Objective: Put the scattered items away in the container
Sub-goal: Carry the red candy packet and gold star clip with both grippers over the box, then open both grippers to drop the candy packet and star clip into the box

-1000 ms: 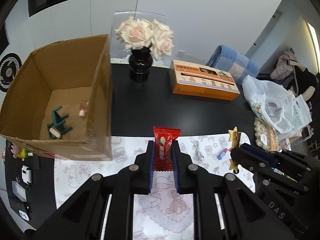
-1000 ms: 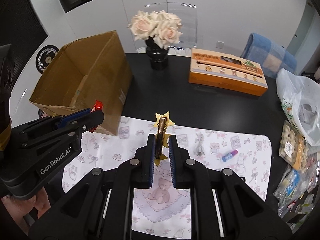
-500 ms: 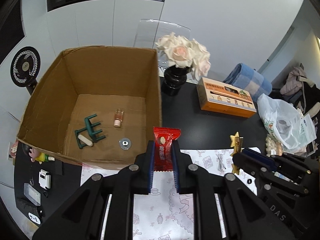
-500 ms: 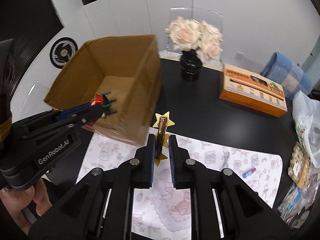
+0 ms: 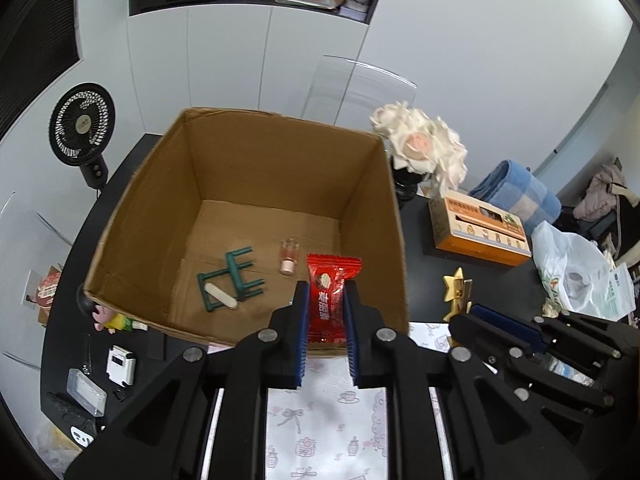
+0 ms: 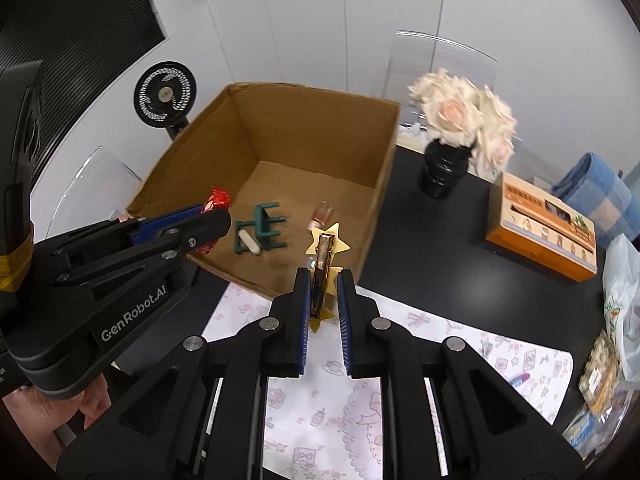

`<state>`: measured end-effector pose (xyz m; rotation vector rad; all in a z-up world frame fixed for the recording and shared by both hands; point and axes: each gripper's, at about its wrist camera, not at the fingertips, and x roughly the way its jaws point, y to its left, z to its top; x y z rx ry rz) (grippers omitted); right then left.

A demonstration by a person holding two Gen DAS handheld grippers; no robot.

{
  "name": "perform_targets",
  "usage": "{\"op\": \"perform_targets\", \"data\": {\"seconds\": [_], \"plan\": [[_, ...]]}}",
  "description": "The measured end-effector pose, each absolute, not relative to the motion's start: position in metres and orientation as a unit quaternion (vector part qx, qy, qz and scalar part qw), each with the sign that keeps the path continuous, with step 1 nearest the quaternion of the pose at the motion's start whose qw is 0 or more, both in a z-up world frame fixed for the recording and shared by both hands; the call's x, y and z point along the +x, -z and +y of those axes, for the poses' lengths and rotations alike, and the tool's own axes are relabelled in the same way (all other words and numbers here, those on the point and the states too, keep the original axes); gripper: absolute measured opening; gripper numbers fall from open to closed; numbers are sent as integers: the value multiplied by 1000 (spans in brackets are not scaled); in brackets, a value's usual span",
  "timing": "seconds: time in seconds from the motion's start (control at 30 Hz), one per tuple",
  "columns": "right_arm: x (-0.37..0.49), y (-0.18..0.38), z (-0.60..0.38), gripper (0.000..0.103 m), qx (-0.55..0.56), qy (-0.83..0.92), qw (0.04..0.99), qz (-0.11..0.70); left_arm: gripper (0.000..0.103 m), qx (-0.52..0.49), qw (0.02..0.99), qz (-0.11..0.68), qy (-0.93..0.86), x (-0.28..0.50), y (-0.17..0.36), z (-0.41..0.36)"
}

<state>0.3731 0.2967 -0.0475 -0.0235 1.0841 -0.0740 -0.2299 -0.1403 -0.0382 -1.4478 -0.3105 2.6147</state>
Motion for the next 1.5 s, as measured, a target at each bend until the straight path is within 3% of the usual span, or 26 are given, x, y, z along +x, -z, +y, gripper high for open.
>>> {"op": "perform_targets", "data": {"seconds": [1.1, 1.5], "plan": [[458, 76, 345, 13, -31, 15, 840, 541, 16, -483, 31, -146, -863, -274, 62, -220], [477, 105, 330, 13, -22, 32, 823, 566, 16, -513, 23, -145, -846, -292, 101, -216]]}}
